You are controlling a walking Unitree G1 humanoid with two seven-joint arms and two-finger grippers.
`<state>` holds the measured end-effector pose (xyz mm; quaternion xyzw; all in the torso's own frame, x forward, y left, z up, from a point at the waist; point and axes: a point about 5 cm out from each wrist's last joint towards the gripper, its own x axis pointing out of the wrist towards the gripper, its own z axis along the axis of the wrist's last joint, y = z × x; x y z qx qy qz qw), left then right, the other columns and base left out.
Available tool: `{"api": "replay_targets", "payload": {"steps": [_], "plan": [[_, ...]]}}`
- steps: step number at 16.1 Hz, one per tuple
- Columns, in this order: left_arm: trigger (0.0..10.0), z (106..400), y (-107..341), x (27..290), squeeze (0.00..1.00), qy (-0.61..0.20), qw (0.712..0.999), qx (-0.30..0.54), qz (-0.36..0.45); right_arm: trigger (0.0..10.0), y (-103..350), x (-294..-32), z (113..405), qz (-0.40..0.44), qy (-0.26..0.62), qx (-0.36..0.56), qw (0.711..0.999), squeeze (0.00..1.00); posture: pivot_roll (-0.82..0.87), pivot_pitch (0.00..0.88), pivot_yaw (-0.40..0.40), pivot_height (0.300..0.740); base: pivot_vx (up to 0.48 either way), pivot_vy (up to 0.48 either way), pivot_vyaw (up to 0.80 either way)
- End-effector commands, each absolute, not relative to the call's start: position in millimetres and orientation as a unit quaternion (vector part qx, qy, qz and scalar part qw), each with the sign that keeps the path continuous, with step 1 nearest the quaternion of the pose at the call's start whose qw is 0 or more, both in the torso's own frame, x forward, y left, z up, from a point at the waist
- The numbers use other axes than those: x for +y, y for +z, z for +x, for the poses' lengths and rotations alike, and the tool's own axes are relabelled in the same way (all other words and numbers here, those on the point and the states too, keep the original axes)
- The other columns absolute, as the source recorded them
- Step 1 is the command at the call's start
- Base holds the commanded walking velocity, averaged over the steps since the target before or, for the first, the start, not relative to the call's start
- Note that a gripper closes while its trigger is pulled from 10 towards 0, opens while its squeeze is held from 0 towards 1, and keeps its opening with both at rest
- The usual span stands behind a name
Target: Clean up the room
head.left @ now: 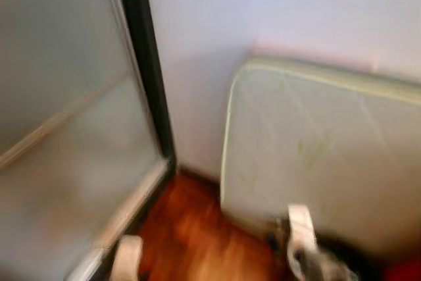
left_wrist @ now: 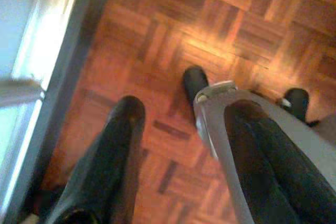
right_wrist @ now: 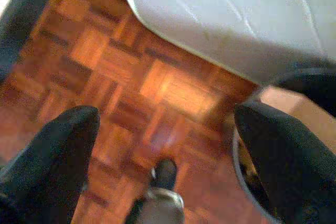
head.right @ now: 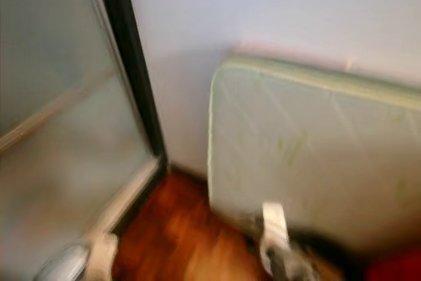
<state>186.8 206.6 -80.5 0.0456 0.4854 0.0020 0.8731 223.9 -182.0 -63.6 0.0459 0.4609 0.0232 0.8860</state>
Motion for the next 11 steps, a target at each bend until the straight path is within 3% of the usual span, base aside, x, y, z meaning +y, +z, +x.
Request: {"api": "replay_targets", "payload": {"steps": [1, 3, 11], "plan": [[10.0, 188.3, -78.9, 211.6, 0.0, 0.004, 0.872, 0.486, 0.052, 10.0, -62.0, -179.2, 227.1, 0.048, 0.023, 0.458, 0.887, 0.0, -0.04, 0.0, -0.034, 0.74, -0.285, 0.0, 0.0], [10.0, 188.3, -78.9, 211.5, 0.0, 0.002, 0.871, 0.488, 0.054, 10.0, -62.3, -179.1, 226.8, 0.061, 0.011, 0.456, 0.888, 0.0, -0.04, 0.0, -0.032, 0.74, -0.287, 0.0, 0.0], [10.0, 189.5, -78.2, 212.7, 0.0, 0.008, 0.872, 0.487, 0.054, 10.0, -60.5, -180.2, 229.6, 0.046, 0.006, 0.452, 0.891, 0.0, -0.05, 0.0, -0.028, 0.74, 0.0, 0.0, 0.0]]}}
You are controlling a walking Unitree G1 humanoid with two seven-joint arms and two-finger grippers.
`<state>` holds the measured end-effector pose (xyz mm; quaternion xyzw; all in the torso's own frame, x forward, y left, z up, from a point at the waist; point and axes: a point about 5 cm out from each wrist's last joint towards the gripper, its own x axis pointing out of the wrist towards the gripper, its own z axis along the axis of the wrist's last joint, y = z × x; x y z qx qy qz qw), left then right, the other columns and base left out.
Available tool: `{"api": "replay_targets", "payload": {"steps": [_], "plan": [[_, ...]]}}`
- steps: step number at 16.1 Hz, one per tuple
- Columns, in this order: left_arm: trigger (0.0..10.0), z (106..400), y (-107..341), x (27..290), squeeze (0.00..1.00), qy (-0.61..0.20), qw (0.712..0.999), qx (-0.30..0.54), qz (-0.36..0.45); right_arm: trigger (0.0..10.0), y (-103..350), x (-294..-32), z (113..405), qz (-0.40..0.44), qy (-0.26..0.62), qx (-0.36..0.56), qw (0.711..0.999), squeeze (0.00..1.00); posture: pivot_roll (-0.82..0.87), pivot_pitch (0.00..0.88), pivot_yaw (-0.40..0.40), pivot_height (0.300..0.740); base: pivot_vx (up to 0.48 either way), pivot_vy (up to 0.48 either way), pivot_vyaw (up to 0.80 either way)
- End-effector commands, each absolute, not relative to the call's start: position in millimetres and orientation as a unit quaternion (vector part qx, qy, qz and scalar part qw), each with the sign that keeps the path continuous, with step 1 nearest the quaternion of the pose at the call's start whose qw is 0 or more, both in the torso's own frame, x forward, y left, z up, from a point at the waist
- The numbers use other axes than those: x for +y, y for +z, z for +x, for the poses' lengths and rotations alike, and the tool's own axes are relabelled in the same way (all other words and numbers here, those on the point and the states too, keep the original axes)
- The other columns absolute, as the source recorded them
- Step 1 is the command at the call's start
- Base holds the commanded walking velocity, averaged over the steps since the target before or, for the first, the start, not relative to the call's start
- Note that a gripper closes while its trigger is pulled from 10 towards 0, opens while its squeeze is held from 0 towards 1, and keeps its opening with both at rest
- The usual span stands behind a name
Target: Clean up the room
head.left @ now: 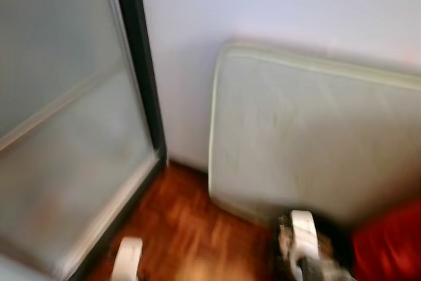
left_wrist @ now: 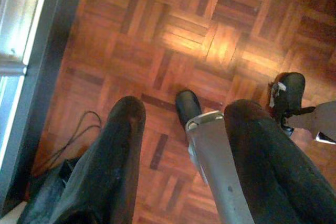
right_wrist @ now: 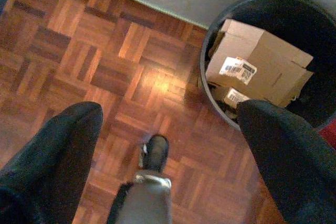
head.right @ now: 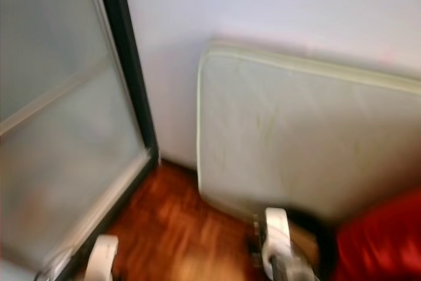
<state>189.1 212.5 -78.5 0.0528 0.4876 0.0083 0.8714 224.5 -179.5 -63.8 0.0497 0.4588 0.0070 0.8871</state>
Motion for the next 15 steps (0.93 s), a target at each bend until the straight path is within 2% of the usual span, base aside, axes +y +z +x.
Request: {"api": "replay_targets", "payload": {"steps": [1, 4, 15], "plan": [[10.0, 189.7, -78.1, 212.7, 0.0, 0.009, 0.872, 0.487, 0.053, 10.0, -60.4, -180.3, 229.8, 0.047, 0.004, 0.451, 0.891, 0.0, -0.05, 0.0, -0.028, 0.74, 0.0, 0.0, 0.0], [10.0, 189.9, -78.0, 212.7, 0.0, 0.01, 0.872, 0.486, 0.051, 10.0, -60.6, -180.8, 229.6, 0.037, 0.007, 0.457, 0.889, 0.0, -0.05, 0.0, -0.026, 0.74, 0.0, 0.0, 0.0], [10.0, 190.6, -77.8, 211.4, 0.0, 0.012, 0.874, 0.483, 0.041, 10.0, -60.3, -181.3, 230.0, 0.04, 0.006, 0.458, 0.888, 0.0, -0.05, 0.0, -0.027, 0.74, 0.0, 0.0, -0.77]]}}
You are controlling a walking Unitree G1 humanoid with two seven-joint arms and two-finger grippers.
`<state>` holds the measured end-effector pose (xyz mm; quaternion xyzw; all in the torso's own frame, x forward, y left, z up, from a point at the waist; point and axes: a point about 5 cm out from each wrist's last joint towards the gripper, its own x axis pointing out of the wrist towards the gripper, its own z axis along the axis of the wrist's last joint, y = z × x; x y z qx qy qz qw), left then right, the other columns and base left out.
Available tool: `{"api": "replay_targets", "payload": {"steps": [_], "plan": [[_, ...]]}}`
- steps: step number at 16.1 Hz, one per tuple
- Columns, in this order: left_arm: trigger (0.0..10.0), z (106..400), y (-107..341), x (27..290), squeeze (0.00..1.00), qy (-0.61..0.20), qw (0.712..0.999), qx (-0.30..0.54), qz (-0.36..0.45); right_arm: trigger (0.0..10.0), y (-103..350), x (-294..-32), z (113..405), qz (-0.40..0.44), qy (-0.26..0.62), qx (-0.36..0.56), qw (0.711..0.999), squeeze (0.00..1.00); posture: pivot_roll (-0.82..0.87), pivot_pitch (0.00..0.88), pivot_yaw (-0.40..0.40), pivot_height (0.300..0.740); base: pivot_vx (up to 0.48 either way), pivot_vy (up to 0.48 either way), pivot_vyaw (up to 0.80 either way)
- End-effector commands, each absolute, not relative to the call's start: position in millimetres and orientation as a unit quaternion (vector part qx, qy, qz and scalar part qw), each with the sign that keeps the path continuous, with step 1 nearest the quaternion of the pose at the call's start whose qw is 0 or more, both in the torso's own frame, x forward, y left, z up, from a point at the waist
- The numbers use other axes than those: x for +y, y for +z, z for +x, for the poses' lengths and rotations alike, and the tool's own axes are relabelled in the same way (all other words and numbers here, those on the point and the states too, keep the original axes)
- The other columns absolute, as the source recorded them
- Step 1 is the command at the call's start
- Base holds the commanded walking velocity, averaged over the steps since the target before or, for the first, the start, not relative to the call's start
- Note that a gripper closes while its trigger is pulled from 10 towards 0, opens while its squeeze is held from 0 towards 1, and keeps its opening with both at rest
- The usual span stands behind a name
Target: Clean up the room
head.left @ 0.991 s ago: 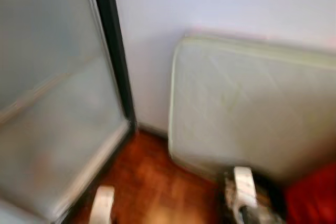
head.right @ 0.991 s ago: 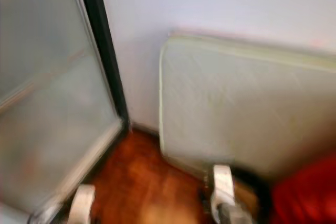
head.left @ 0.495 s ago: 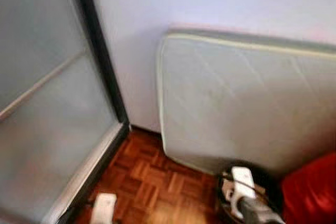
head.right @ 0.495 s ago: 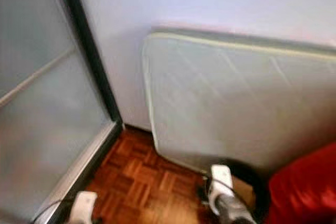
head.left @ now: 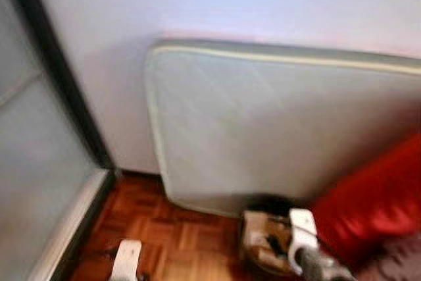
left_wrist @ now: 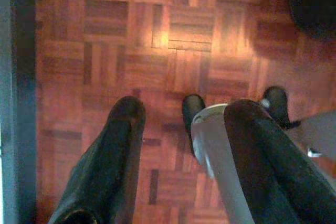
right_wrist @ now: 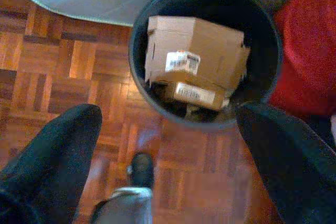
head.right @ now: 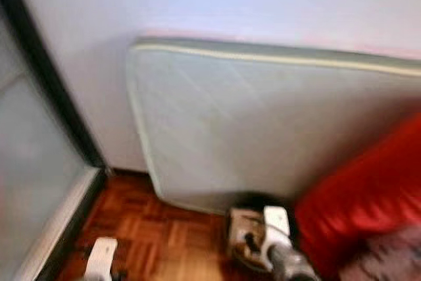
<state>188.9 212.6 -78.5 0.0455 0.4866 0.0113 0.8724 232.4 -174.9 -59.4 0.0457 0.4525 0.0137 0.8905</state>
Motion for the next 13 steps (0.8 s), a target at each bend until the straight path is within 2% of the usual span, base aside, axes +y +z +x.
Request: {"api": "replay_targets", "payload": {"steps": [1, 13], "plan": [[10.0, 190.7, -77.8, 211.5, 0.0, 0.009, 0.874, 0.484, 0.044, 10.0, -60.3, -181.1, 230.1, 0.04, 0.007, 0.458, 0.888, 0.0, -0.05, 0.0, -0.026, 0.74, 0.0, 0.0, -0.77], [10.0, 190.1, -78.1, 211.4, 0.0, 0.008, 0.874, 0.485, 0.043, 10.0, -60.7, -181.0, 229.4, 0.038, 0.01, 0.46, 0.887, 0.0, -0.05, 0.0, -0.025, 0.74, 0.0, 0.0, -0.76]]}}
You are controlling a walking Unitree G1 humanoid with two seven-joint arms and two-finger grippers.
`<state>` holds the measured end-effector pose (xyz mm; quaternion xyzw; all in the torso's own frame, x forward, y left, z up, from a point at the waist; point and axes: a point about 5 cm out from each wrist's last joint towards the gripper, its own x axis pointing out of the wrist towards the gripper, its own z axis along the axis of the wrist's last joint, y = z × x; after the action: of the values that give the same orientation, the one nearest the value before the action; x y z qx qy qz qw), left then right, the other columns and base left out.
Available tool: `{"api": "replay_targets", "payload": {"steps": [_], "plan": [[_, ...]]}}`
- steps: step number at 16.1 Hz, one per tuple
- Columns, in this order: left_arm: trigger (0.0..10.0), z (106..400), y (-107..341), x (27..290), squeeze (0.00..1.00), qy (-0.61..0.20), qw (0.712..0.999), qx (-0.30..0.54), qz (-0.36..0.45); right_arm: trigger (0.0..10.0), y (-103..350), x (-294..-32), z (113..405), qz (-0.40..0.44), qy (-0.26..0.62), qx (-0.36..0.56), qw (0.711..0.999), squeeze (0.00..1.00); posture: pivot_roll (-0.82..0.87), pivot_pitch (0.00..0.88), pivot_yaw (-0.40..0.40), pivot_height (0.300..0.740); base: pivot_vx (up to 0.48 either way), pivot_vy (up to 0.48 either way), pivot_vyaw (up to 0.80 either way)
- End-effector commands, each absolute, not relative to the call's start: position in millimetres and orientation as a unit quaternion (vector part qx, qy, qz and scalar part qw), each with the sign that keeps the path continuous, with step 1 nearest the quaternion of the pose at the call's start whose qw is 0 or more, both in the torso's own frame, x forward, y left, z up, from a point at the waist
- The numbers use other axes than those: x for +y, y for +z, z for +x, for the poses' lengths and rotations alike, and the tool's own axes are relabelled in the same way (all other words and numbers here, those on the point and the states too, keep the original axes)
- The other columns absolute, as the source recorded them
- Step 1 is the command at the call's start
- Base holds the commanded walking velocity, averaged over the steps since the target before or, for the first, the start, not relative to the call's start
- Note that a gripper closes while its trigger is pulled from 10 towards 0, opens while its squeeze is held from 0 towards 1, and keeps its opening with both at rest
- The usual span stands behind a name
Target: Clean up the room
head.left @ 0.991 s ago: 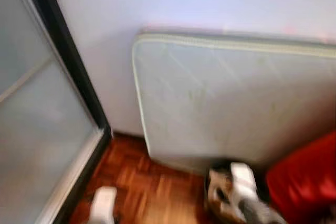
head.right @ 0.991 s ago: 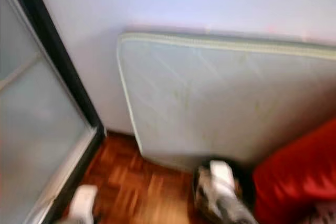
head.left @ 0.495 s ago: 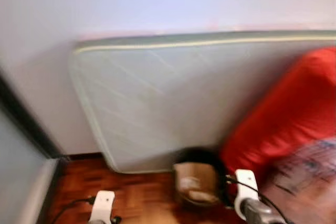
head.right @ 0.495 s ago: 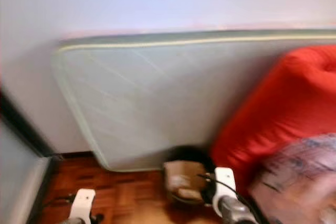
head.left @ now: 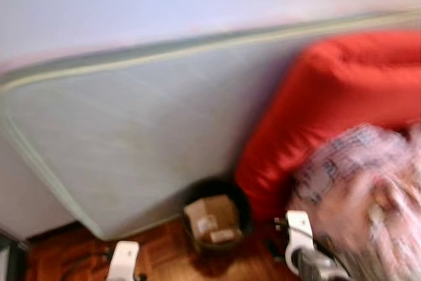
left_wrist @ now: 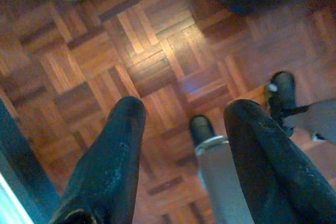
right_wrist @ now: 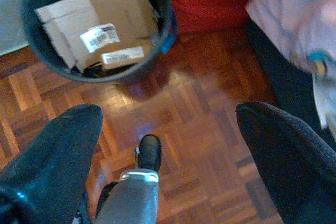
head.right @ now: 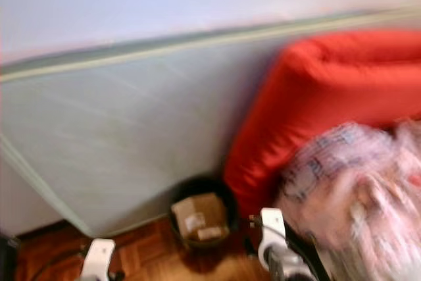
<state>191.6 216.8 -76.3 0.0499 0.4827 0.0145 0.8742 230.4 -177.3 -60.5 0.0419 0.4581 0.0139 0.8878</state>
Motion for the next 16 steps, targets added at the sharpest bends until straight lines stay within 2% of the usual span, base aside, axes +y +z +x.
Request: {"api": "replay_targets", "payload": {"steps": [1, 16], "plan": [[10.0, 190.0, -78.1, 211.4, 0.0, 0.008, 0.874, 0.485, 0.043, 10.0, -60.7, -181.0, 229.4, 0.037, 0.011, 0.46, 0.887, 0.0, -0.05, 0.0, -0.025, 0.74, 0.0, 0.0, -0.76], [10.0, 190.3, -77.8, 212.2, 0.0, 0.008, 0.873, 0.485, 0.046, 10.0, -60.3, -180.5, 230.1, 0.036, 0.011, 0.459, 0.887, 0.0, -0.05, 0.0, -0.025, 0.74, 0.0, 0.0, -0.75]]}}
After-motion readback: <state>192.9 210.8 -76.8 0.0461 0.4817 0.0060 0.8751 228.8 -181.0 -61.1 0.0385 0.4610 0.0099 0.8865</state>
